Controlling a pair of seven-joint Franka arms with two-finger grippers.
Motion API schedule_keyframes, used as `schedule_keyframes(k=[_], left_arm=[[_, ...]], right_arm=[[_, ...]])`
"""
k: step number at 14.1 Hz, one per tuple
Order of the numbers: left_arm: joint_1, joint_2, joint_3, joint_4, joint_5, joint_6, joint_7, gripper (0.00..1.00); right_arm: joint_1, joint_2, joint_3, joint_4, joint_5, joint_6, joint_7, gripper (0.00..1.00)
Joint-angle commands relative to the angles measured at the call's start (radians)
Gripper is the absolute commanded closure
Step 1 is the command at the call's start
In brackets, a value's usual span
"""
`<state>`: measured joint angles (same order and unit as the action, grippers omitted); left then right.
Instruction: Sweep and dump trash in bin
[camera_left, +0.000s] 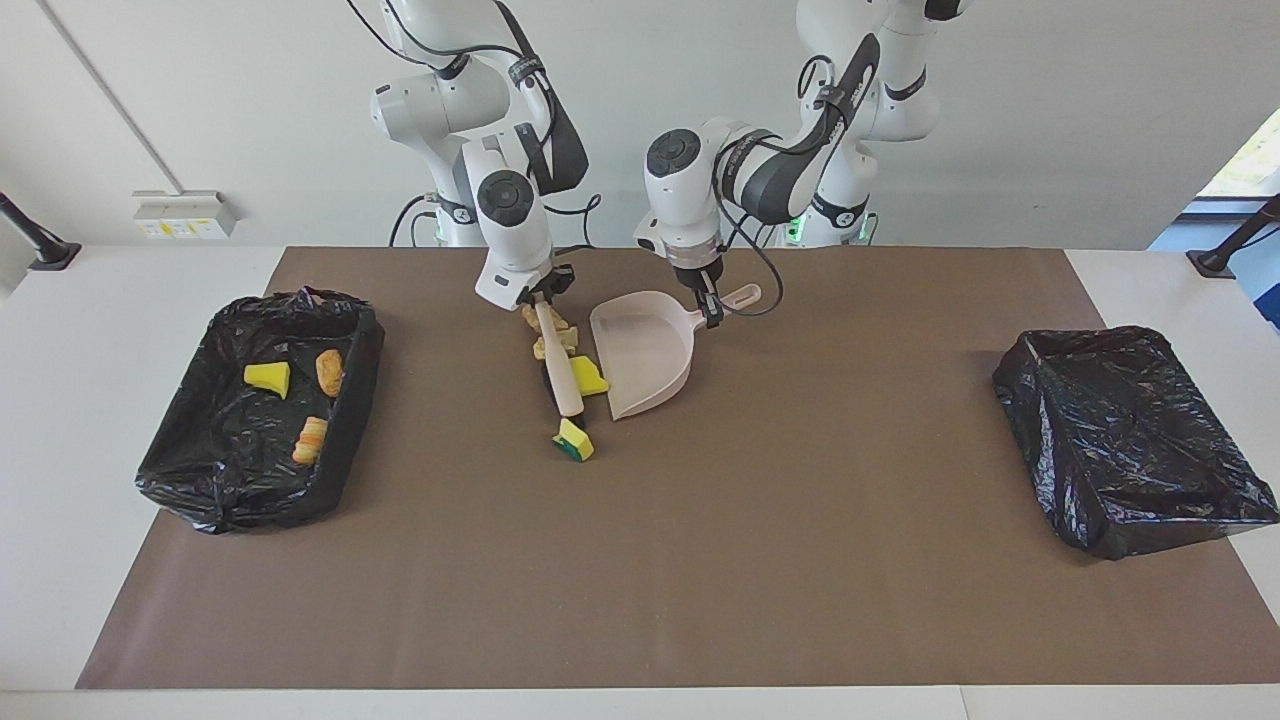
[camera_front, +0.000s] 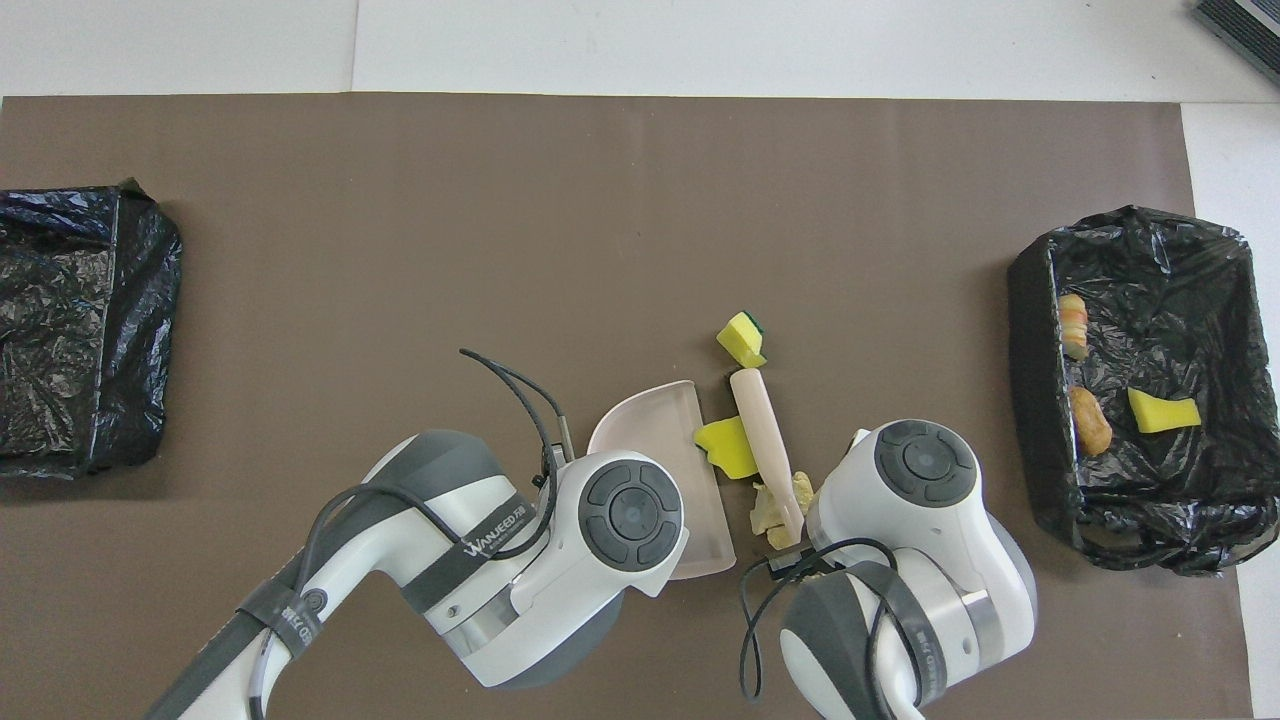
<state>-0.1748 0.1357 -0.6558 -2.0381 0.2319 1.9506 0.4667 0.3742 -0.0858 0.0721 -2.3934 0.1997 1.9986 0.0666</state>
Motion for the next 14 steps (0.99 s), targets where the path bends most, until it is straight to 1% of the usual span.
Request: schedule_keyframes(k=[1,3,4,6,7,8,10,11,13,14], left_arm=[[0.003,-0.036,0.002,-0.034,-0.011,0.008,-0.017,1.00],[0.003,-0.036,0.002,-0.034,-0.011,0.011,-0.017,1.00],[0.003,-0.036,0.002,-0.034,-0.011,0.011,-0.017,1.00],[0.006,-0.034,0.002,-0.034,-0.011,0.011,-0.016,1.00],[0.006,-0.034,0.002,-0.034,-0.011,0.010,-0.014,1.00],[0.005,-0.036,0.002,-0.034,-0.011,0.008,-0.010,1.00],[0.003,-0.036,0.002,-0.034,-0.011,0.008,-0.008,1.00],[0.001,-0.036,0.002,-0.034,-0.010,0.008,-0.008,1.00],[0.001,-0.036,-0.002,-0.034,-0.008,0.010,0.000,1.00],[0.001,-0.036,-0.008,-0.034,-0.008,0.014,0.015,1.00]], right_arm=[[0.025,-0.015,0.000,-0.001,0.131,-0.026,-0.060,1.00],[0.040,-0.014,0.000,0.008,0.254,-0.026,-0.065,1.00],[0.042,-0.011,0.000,0.026,0.291,-0.032,-0.062,1.00],[0.040,-0.022,-0.002,0.065,0.291,-0.088,-0.039,1.00],[0.029,-0.049,-0.011,0.075,0.274,-0.143,-0.013,1.00],[0.014,-0.077,-0.017,0.077,0.223,-0.179,0.007,1.00],[-0.056,-0.139,-0.012,0.077,0.047,-0.248,0.041,1.00],[-0.073,-0.167,-0.014,0.074,-0.018,-0.285,0.047,1.00],[-0.110,-0.244,-0.008,0.041,-0.126,-0.354,0.053,1.00],[-0.110,-0.285,-0.005,-0.004,-0.155,-0.378,0.097,1.00]])
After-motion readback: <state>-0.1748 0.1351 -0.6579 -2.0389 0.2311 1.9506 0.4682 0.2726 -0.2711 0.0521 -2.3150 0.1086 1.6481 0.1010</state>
